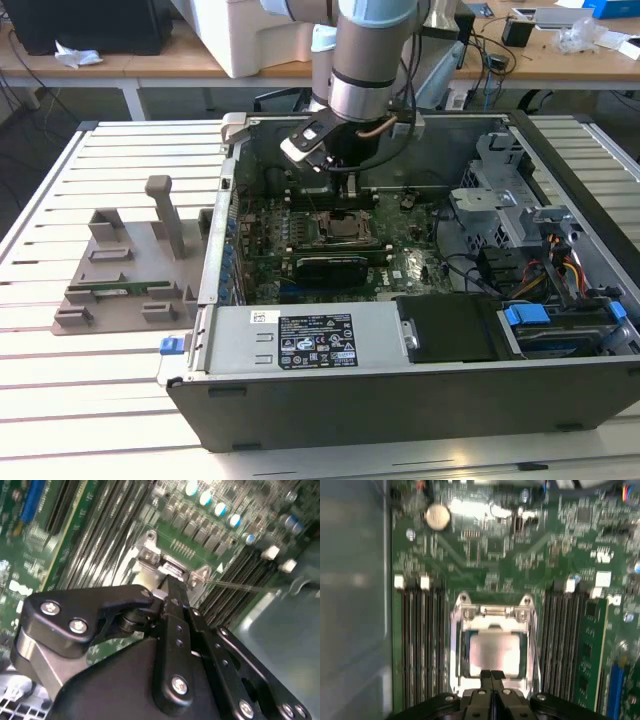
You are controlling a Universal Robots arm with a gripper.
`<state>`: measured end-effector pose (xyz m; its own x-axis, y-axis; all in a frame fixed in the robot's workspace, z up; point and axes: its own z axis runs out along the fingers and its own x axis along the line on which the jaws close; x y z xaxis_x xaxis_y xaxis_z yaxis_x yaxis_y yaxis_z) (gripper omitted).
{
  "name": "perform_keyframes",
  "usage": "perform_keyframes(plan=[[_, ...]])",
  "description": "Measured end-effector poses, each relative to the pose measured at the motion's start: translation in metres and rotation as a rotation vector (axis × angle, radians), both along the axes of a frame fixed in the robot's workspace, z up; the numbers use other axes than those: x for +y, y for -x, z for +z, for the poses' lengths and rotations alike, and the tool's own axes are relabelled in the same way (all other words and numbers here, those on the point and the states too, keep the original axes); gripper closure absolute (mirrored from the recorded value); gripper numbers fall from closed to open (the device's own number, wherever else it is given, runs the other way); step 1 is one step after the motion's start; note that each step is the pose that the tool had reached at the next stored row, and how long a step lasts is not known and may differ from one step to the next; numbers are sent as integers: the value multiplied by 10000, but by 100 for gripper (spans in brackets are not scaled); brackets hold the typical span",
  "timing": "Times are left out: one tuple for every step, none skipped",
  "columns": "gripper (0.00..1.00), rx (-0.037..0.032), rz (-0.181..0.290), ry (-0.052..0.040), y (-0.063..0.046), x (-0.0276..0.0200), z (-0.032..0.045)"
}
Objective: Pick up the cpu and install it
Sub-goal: 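Close the cpu cover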
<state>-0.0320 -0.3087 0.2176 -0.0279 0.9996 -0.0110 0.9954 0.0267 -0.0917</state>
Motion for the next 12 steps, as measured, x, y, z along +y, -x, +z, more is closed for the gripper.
perform_keyframes(plan=[[89, -1, 1, 0, 57, 0, -18], [89, -1, 0, 0, 70, 0, -27], [89, 0, 0, 1, 79, 0, -36], [89, 0, 1, 0, 92, 0, -55], [89, 0, 1, 0, 100, 0, -66], [89, -1, 2, 0, 103, 0, -73], [89, 0, 1, 2, 109, -1, -82], [89, 0, 3, 1, 108, 0, -84], [89, -2, 3, -2, 108, 0, -88], [89, -3, 2, -4, 108, 0, -93], [89, -1, 1, -2, 109, 0, -99], [89, 0, 1, -3, 109, 0, -107]])
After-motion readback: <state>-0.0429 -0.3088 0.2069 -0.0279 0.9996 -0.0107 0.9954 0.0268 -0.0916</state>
